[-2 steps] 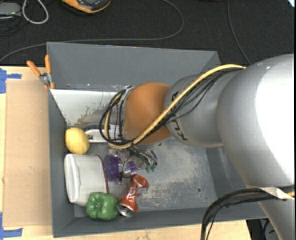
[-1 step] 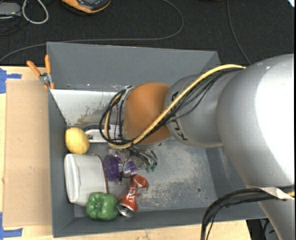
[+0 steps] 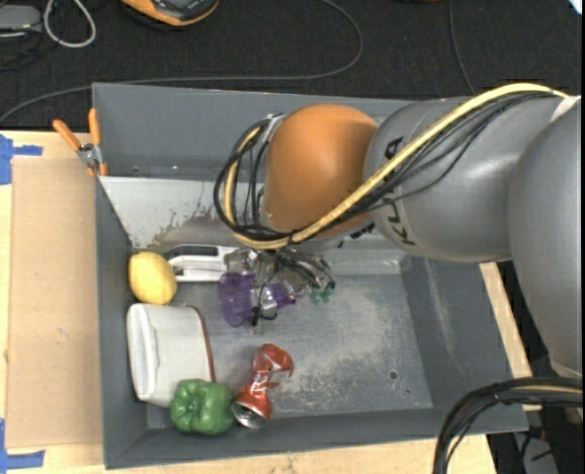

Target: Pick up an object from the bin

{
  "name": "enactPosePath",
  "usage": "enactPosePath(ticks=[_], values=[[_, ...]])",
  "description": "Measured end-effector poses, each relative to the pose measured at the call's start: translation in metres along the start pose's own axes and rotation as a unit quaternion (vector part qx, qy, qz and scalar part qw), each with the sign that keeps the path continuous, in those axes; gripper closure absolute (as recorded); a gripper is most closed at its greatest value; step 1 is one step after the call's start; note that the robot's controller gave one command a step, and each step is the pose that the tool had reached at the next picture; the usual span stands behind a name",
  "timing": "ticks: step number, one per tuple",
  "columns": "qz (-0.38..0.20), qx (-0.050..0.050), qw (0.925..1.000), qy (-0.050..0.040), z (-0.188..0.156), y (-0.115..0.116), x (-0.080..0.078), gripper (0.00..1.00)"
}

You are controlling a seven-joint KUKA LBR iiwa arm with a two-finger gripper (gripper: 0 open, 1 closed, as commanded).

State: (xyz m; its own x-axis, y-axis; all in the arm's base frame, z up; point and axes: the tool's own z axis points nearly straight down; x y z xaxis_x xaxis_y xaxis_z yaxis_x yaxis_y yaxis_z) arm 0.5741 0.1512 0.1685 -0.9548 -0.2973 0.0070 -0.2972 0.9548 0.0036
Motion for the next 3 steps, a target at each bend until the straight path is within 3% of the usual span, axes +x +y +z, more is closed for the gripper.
enactPosePath(ticks=[1, 2, 3], values=[[0.011, -0.001, 0.9999, 0.0033, 0.095, -0.001, 0.004, 1.00], [0.004, 0.000, 1.0000, 0.0015, 0.014, -0.005, -0.002, 1.00], [0.004, 0.000, 1.0000, -0.0059, -0.004, -0.005, -0.005, 1.00]])
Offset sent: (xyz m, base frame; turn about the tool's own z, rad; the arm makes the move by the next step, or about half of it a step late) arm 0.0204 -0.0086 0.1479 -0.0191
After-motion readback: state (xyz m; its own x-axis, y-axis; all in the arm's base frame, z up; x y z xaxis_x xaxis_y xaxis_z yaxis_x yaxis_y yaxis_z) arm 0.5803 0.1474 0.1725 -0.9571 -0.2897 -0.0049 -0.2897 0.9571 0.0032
